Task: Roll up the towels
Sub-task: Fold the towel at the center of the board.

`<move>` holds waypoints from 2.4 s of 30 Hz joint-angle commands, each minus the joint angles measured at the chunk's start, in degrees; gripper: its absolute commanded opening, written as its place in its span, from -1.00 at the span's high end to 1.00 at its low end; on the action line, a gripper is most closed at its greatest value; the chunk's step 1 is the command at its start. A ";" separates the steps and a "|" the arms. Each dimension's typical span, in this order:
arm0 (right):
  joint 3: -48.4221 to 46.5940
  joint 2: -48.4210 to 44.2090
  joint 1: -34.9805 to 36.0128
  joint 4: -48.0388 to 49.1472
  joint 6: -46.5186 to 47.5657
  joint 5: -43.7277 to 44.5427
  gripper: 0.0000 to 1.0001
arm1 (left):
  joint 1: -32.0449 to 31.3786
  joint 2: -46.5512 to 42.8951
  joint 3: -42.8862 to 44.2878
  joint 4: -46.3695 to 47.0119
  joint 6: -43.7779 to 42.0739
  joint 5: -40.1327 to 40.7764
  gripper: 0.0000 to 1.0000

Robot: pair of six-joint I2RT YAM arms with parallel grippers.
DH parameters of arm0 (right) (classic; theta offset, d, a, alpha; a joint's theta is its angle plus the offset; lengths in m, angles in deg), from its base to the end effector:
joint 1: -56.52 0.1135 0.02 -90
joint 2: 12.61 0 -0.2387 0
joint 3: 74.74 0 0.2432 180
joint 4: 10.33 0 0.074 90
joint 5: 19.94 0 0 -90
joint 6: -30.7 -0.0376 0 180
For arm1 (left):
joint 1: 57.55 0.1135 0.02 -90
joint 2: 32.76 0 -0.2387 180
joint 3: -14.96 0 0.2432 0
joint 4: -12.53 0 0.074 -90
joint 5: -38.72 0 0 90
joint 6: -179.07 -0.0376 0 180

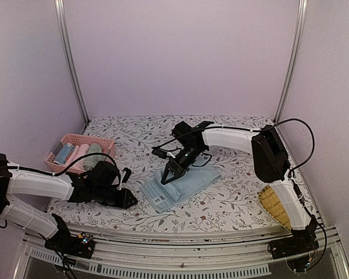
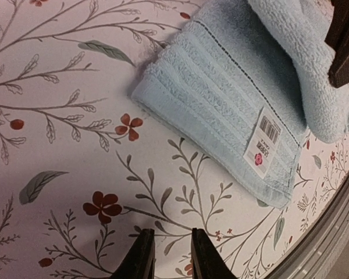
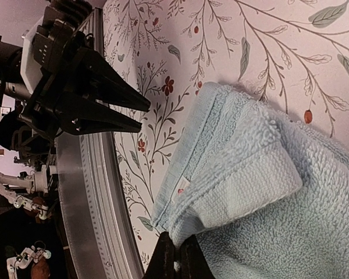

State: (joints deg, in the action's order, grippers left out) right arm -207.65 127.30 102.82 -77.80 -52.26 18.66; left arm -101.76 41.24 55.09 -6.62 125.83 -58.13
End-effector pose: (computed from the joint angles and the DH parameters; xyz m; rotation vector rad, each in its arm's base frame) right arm 0.3035 0.3602 0.1437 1.3972 -2.3791 -1.3741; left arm 0.1568 -0.1588 0.1185 0.2243 2.6316 -0.6935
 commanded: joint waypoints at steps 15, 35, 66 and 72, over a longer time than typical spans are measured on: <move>-4.21 2.42 1.79 0.54 -2.20 -2.48 0.95 | -0.85 5.83 -1.23 6.37 0.11 -1.00 0.58; -5.09 4.78 2.84 0.74 -2.98 -3.38 0.94 | -0.86 8.91 -0.63 7.85 -0.30 -1.08 0.60; -8.63 8.39 4.23 3.72 -6.70 -5.18 0.74 | -0.84 13.67 0.52 9.35 -0.52 -1.81 0.61; -8.63 7.22 4.30 2.23 -5.42 -8.11 0.12 | -0.87 13.51 -0.01 9.22 -0.20 -1.55 0.61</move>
State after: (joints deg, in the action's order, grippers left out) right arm -214.66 134.04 106.58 -75.28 -58.53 13.61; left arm -101.76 52.82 56.42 7.30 125.78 -59.96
